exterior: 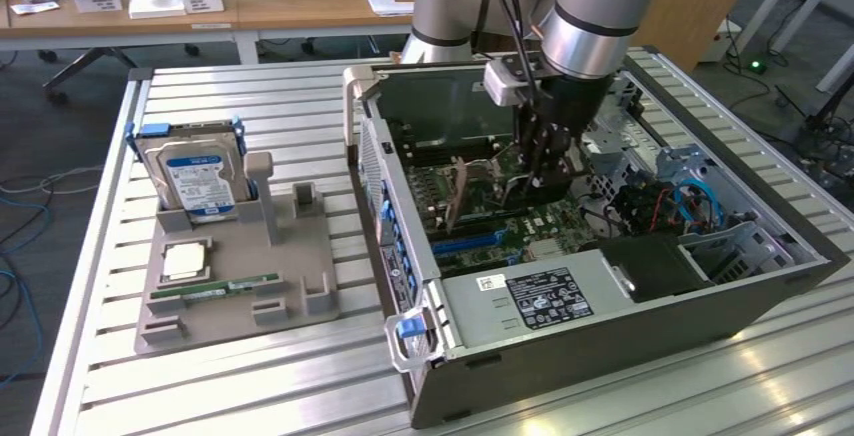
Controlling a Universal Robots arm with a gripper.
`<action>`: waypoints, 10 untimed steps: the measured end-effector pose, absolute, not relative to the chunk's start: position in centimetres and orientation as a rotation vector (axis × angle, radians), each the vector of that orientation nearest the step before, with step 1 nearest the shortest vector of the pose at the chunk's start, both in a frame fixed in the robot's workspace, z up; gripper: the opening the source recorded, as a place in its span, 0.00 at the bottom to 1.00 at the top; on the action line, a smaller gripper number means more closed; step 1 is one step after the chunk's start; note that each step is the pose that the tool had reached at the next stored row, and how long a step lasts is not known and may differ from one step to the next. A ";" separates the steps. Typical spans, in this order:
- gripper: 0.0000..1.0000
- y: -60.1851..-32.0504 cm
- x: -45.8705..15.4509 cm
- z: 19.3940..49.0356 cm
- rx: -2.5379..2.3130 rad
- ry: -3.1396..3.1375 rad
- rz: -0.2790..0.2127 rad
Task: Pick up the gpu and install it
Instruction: 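Insert the gpu into the slot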
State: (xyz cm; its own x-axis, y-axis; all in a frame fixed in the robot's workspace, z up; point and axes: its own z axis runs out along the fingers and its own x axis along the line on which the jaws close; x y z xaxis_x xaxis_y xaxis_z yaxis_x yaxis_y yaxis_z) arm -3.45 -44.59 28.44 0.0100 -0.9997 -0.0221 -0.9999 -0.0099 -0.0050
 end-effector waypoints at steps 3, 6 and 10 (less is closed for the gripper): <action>0.26 -44.8 -3.5 28.4 -2.219 2.197 0.019; 0.26 -44.9 -3.5 28.3 -2.219 2.197 0.019; 0.26 -44.9 -3.8 28.2 -2.219 2.197 0.019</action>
